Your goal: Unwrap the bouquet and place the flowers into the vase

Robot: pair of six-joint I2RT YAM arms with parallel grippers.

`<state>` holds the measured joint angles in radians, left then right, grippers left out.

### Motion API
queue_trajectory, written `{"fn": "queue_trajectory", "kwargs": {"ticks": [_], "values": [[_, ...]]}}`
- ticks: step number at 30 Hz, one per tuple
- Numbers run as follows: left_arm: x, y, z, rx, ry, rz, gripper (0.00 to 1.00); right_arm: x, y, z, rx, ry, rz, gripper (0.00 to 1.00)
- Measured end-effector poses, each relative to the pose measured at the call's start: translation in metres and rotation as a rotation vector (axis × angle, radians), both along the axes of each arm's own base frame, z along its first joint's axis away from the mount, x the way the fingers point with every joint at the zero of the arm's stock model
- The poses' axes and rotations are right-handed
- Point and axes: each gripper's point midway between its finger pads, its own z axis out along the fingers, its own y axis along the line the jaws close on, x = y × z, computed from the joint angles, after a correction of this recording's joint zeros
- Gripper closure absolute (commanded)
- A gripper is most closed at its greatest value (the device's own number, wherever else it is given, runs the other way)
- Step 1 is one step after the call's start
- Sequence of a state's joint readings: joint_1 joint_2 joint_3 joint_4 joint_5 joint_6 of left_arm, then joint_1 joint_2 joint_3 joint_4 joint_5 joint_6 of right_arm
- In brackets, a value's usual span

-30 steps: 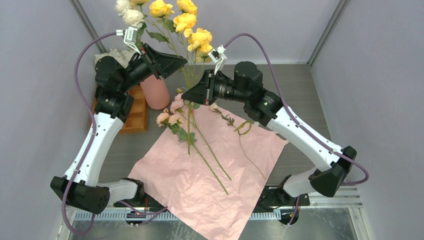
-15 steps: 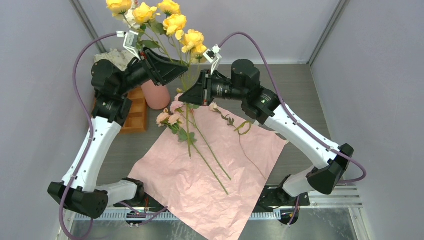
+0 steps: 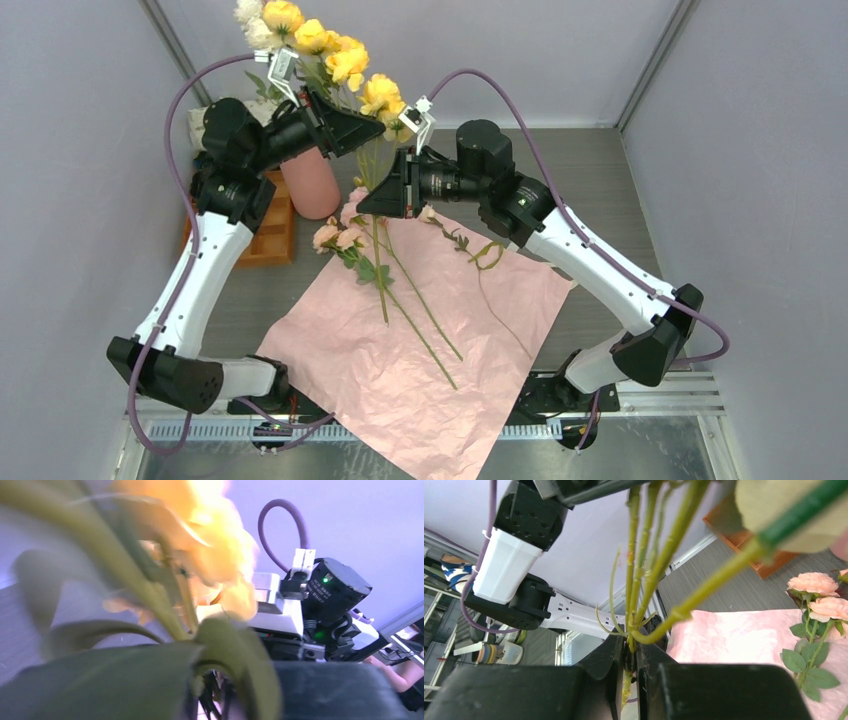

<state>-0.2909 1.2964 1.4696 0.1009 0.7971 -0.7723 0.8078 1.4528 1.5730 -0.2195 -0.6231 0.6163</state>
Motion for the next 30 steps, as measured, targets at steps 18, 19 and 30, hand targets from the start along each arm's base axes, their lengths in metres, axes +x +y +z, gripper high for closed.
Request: {"fn": "queue_trajectory", "kwargs": {"ticks": [18,19,30], "values": [[0.013,0.042,0.018,0.129,-0.094,0.331,1.00,-0.004,-0.042,0.017,-0.059,-0.174,-0.182,0.01],[0.014,0.048,0.022,0.135,-0.111,0.371,1.00,-0.004,-0.049,0.023,-0.054,-0.190,-0.212,0.01],[0.065,0.138,0.087,0.234,-0.342,0.969,1.00,0.011,-0.131,0.038,-0.087,-0.274,-0.588,0.00]]}}
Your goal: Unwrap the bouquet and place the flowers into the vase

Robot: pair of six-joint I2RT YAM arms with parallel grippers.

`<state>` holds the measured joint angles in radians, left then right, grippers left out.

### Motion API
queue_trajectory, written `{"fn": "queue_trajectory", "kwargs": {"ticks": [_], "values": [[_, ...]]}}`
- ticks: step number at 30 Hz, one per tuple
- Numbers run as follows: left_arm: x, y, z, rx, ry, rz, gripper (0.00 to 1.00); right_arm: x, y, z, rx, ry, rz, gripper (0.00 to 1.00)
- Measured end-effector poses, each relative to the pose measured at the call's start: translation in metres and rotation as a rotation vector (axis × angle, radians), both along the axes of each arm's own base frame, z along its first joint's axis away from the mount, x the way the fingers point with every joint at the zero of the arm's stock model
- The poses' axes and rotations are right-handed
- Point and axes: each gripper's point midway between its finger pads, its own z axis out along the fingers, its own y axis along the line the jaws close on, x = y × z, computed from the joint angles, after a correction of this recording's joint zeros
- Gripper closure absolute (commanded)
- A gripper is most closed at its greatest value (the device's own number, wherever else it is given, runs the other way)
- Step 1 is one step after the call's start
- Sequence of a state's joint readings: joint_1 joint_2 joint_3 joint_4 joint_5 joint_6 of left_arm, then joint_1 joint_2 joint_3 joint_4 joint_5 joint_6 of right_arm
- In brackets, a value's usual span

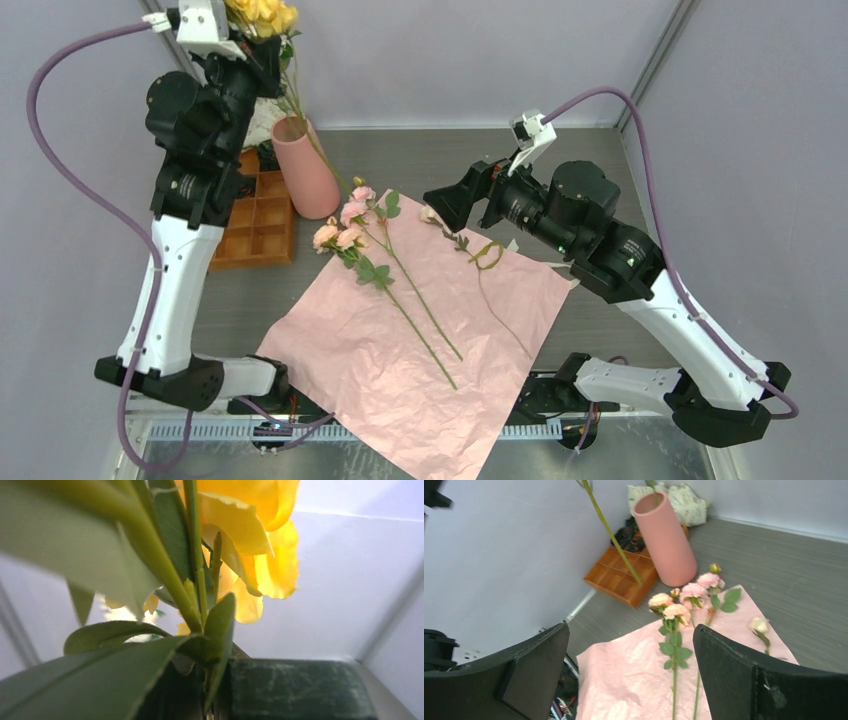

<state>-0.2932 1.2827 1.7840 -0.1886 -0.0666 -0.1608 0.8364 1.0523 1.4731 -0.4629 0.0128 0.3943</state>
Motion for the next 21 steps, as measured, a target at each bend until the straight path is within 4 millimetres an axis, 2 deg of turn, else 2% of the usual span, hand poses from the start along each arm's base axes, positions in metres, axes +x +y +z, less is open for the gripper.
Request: {"fn": "queue_trajectory", "kwargs": {"ticks": [5,7,11,14,16,19,21], "values": [[0.049,0.023,0.022,0.096,-0.071,0.214,1.00,0.010,-0.005,-0.031,-0.071,0.047,-0.058,0.00],[0.069,0.028,0.020,0.138,-0.072,0.282,1.00,0.012,-0.006,-0.038,-0.091,0.056,-0.069,0.00],[0.101,0.036,-0.002,0.226,-0.035,0.385,1.00,0.014,-0.007,-0.040,-0.103,0.049,-0.080,0.00],[0.115,0.041,-0.014,0.283,-0.014,0.435,1.00,0.015,-0.008,-0.041,-0.106,0.046,-0.081,0.01],[0.119,0.044,-0.016,0.303,-0.013,0.462,1.00,0.015,-0.007,-0.042,-0.109,0.046,-0.081,0.01],[0.118,0.047,-0.005,0.306,-0.032,0.484,1.00,0.017,-0.006,-0.043,-0.114,0.047,-0.080,0.01],[0.112,0.049,0.009,0.294,-0.061,0.494,1.00,0.019,-0.003,-0.045,-0.118,0.049,-0.079,0.00]]}}
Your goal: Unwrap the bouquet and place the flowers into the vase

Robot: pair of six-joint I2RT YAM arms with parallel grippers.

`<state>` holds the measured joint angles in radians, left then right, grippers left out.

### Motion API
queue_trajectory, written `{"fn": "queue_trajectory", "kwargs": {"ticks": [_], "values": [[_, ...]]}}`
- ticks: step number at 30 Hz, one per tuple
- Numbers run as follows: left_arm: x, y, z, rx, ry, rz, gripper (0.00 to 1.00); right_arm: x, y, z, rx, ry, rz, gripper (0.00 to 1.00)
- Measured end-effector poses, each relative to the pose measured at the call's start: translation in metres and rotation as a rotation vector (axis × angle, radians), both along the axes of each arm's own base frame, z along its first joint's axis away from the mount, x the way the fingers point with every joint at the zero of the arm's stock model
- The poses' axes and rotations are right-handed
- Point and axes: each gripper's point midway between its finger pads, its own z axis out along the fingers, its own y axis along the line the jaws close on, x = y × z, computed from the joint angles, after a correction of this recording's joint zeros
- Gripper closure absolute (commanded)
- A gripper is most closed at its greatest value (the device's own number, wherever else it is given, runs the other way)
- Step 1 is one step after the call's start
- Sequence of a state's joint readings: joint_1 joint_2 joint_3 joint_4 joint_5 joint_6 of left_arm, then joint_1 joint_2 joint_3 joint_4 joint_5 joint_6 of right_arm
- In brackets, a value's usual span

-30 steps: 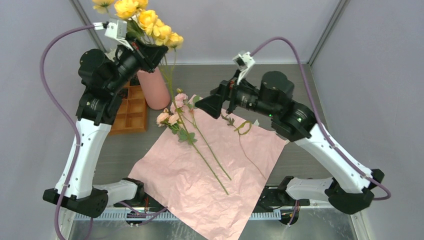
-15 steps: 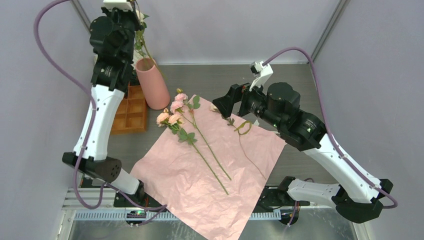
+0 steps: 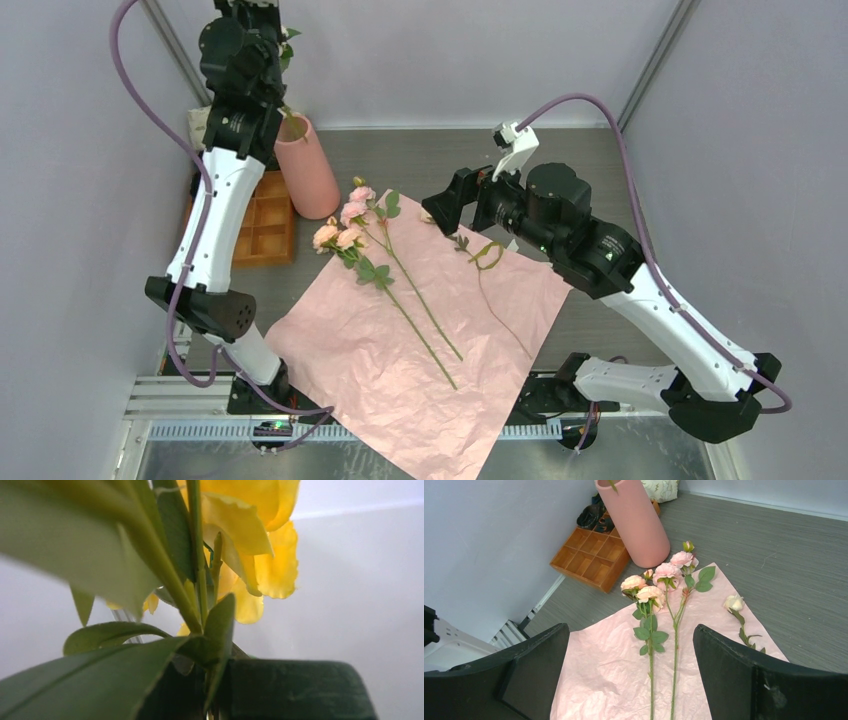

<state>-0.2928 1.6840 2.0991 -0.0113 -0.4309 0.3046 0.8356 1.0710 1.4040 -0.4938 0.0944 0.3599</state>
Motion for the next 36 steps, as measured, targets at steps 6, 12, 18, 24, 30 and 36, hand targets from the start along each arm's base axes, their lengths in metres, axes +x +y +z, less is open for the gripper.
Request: {"fn": "queue_trajectory", "kwargs": {"ticks": [6,12,18,24,30,36], "values": [[-0.024,0.014,0.050,-0.011,-0.152,0.048,1.00,0.004,0.008,-0.006,-0.007,0.011,0.015,0.01],[-0.022,0.017,0.052,0.019,-0.165,0.085,0.99,0.004,0.011,-0.011,-0.011,0.018,0.027,0.00],[-0.007,0.018,0.027,0.039,-0.120,0.107,0.99,0.006,0.012,-0.019,-0.020,0.028,0.025,0.00],[0.020,0.015,-0.029,0.053,-0.002,0.112,0.95,0.005,0.013,-0.024,-0.020,0.038,0.028,0.00],[0.037,0.008,-0.087,0.001,0.143,0.068,0.75,0.005,0.013,-0.025,-0.017,0.040,0.029,0.00],[0.033,-0.005,-0.118,-0.112,0.246,-0.040,0.50,0.004,0.013,-0.029,-0.011,0.043,0.034,0.00]]}}
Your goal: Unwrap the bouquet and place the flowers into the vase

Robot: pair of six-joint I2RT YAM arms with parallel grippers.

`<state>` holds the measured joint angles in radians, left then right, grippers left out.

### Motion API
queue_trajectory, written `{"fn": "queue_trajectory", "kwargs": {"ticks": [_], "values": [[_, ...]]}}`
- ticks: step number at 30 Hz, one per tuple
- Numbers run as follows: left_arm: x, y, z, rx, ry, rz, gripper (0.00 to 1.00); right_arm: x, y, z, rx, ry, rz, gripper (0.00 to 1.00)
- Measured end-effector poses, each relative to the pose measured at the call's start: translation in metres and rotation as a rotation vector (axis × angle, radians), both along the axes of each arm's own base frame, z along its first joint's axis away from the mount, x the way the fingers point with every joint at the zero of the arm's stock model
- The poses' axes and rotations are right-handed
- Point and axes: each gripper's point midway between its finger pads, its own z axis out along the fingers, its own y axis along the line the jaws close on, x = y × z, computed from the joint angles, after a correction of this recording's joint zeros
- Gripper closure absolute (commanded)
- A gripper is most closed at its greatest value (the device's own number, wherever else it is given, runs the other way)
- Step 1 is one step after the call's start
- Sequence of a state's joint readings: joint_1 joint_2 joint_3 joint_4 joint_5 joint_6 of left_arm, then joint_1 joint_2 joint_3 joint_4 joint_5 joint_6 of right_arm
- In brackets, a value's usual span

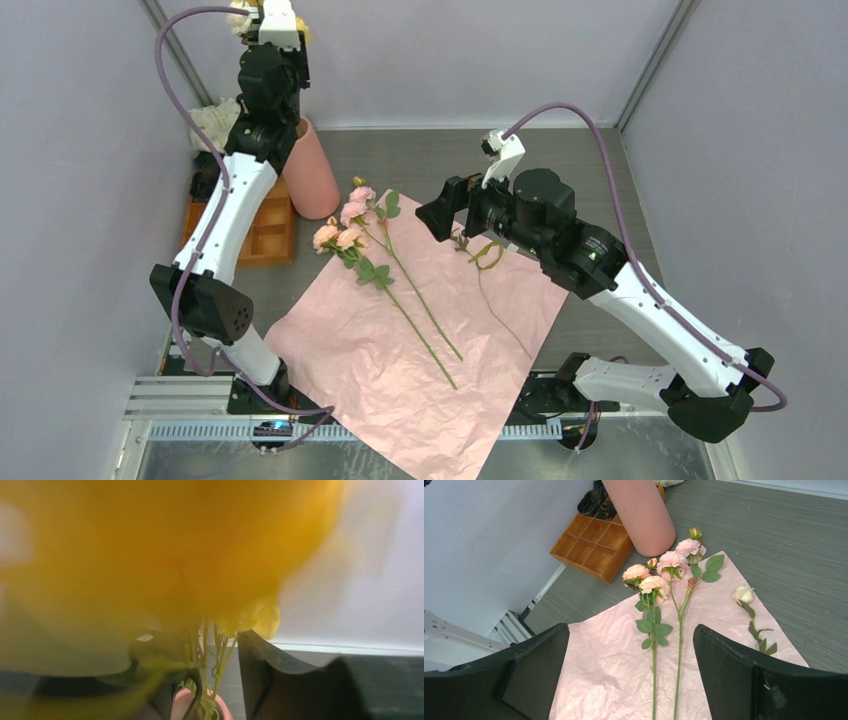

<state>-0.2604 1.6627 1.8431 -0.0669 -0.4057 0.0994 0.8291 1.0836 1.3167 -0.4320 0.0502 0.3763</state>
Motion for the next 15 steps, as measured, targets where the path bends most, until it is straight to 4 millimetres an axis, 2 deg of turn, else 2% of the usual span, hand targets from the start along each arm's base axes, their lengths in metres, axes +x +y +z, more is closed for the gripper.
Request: {"fn": "queue_trajectory", "kwargs": {"ticks": [3,8,12,15], "values": [[-0.009,-0.008,-0.006,-0.078,0.039,-0.060,0.45,0.000,0.000,-0.004,-0.003,0.007,0.001,0.00],[-0.035,-0.015,0.000,-0.180,0.069,-0.127,0.43,0.000,0.001,-0.011,-0.010,0.021,0.000,0.00],[-0.067,-0.017,0.012,-0.246,0.081,-0.173,0.45,0.000,0.001,-0.023,-0.023,0.044,-0.004,0.00],[-0.103,-0.020,0.026,-0.313,0.092,-0.227,0.46,0.002,0.001,-0.036,-0.039,0.064,-0.013,0.00]]}}
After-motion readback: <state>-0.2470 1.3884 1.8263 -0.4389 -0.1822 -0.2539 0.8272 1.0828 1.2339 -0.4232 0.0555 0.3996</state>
